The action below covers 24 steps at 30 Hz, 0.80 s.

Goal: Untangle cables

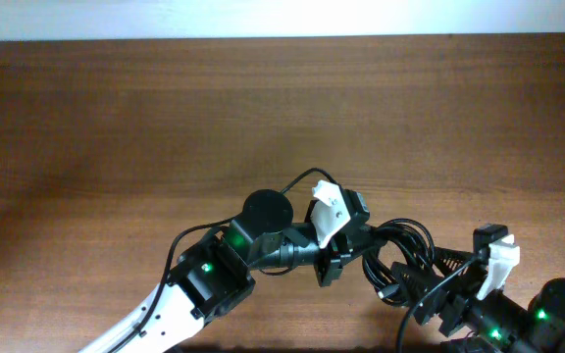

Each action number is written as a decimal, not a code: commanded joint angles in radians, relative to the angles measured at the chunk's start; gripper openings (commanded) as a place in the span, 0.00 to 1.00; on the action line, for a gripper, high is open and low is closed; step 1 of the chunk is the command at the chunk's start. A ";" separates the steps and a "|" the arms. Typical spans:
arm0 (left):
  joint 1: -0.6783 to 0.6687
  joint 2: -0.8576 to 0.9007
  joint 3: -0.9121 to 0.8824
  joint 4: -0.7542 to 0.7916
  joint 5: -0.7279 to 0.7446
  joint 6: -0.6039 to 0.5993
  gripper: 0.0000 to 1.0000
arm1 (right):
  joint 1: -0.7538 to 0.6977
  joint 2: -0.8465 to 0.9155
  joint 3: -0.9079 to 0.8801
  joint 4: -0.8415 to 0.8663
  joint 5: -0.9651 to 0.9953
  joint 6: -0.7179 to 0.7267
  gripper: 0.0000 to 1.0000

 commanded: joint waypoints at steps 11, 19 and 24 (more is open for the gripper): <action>-0.016 0.001 0.003 0.052 -0.029 -0.005 0.28 | -0.004 0.004 0.003 0.046 0.007 -0.010 0.04; 0.151 -0.154 0.003 -0.193 -0.024 -0.006 0.99 | -0.003 0.004 0.003 0.159 0.029 -0.010 0.04; 0.286 -0.264 0.003 -0.265 0.288 0.134 0.92 | -0.003 0.004 0.003 0.287 -0.191 -0.010 0.04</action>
